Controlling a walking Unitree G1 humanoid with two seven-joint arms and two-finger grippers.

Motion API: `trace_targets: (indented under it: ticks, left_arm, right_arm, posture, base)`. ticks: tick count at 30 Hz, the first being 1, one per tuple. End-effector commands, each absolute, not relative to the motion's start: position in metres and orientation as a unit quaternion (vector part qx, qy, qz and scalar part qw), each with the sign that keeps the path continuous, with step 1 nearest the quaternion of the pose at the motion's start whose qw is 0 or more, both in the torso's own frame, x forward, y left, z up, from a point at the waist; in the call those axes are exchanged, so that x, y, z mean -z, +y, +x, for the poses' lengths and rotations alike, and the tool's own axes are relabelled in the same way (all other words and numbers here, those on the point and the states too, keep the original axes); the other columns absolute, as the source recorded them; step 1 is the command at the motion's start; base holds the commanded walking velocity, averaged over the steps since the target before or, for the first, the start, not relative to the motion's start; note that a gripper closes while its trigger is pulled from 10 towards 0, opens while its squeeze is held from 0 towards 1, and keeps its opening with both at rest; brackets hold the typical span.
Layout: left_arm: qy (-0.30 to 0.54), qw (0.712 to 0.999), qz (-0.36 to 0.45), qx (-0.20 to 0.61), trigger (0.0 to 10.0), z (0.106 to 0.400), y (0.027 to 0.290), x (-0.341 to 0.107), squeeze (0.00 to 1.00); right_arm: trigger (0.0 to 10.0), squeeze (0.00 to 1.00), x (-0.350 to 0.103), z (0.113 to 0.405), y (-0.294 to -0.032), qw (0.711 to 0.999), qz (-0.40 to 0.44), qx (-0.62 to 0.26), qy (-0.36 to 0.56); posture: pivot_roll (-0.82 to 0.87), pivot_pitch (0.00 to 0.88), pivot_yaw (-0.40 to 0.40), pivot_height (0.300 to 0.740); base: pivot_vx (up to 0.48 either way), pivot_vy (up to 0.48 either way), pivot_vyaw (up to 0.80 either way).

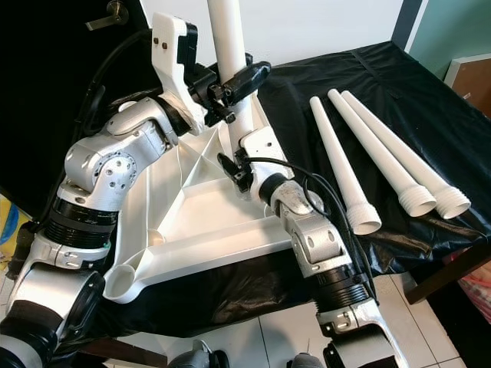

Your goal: Building children table

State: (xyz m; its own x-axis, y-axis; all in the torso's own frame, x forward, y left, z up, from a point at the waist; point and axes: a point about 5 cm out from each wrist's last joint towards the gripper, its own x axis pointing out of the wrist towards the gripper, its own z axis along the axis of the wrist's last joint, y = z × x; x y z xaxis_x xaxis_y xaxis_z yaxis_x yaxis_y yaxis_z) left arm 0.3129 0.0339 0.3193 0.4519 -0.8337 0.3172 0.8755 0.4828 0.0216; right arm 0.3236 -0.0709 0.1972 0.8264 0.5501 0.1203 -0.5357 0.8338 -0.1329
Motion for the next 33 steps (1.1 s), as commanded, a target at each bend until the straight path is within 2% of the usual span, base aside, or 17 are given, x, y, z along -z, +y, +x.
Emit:
trace_targets:
  ticks: [1, 6, 7, 8, 9, 17, 22, 24, 27, 33]
  left_arm:
    - [-0.148, 0.818, -0.067, 0.552, 10.0, 0.305, 0.032, -0.319, 1.0]
    - [-0.153, 0.833, -0.065, 0.528, 10.0, 0.309, 0.039, -0.318, 1.0]
    - [-0.153, 0.836, -0.065, 0.523, 10.0, 0.31, 0.041, -0.318, 0.95]
    - [-0.153, 0.836, -0.065, 0.523, 10.0, 0.31, 0.041, -0.318, 0.95]
    - [-0.153, 0.837, -0.066, 0.521, 10.0, 0.31, 0.042, -0.317, 0.0]
    - [-0.151, 0.869, -0.069, 0.467, 10.0, 0.32, 0.06, -0.308, 0.0]
    - [-0.146, 0.919, -0.061, 0.361, 10.0, 0.338, 0.088, -0.286, 0.0]
    - [-0.139, 0.929, -0.058, 0.34, 10.0, 0.342, 0.093, -0.281, 0.0]
    - [-0.113, 0.958, -0.04, 0.262, 10.0, 0.35, 0.113, -0.257, 0.0]
    - [-0.087, 0.977, -0.034, 0.189, 10.0, 0.352, 0.134, -0.231, 0.0]
  right_arm:
    - [10.0, 0.0, -0.195, 0.326, -0.072, 0.959, -0.032, -0.274, -0.068]
    - [10.0, 0.0, -0.194, 0.331, -0.083, 0.973, 0.009, -0.223, -0.062]
    - [10.0, 0.0, -0.194, 0.331, -0.085, 0.975, 0.013, -0.215, -0.062]
    - [10.0, 0.0, -0.194, 0.331, -0.085, 0.975, 0.013, -0.215, -0.062]
    - [10.0, 0.0, -0.194, 0.331, -0.087, 0.976, 0.016, -0.21, -0.063]
    - [10.0, 0.0, -0.189, 0.333, -0.107, 0.988, 0.033, -0.135, -0.068]
    - [10.0, 0.0, -0.18, 0.33, -0.134, 0.995, 0.003, -0.071, -0.072]
    - [10.0, 0.0, -0.178, 0.329, -0.138, 0.996, -0.005, -0.061, -0.072]
    - [10.0, 0.0, -0.175, 0.324, -0.147, 0.995, -0.031, -0.043, -0.084]
    - [10.0, 0.0, -0.174, 0.318, -0.151, 0.994, -0.043, -0.033, -0.099]
  posture:
    - [-0.07, 0.063, 0.089, 0.74]
    - [-0.07, 0.062, 0.089, 0.74]
    - [-0.07, 0.063, 0.09, 0.74]
    - [-0.07, 0.063, 0.09, 0.74]
    - [-0.07, 0.064, 0.089, 0.74]
    - [-0.07, 0.071, 0.087, 0.74]
    - [-0.07, 0.078, 0.088, 0.74]
    - [-0.07, 0.079, 0.088, 0.74]
    - [-0.08, 0.081, 0.091, 0.74]
    - [-0.07, 0.08, 0.088, 0.74]
  base:
    - [0.0, 0.0, 0.0]
    - [0.0, 0.0, 0.0]
    - [0.0, 0.0, 0.0]
    - [0.0, 0.0, 0.0]
    - [0.0, 0.0, 0.0]
    - [0.0, 0.0, 0.0]
    - [0.0, 0.0, 0.0]
    - [0.0, 0.0, 0.0]
    - [0.0, 0.0, 0.0]
    - [0.0, 0.0, 0.0]
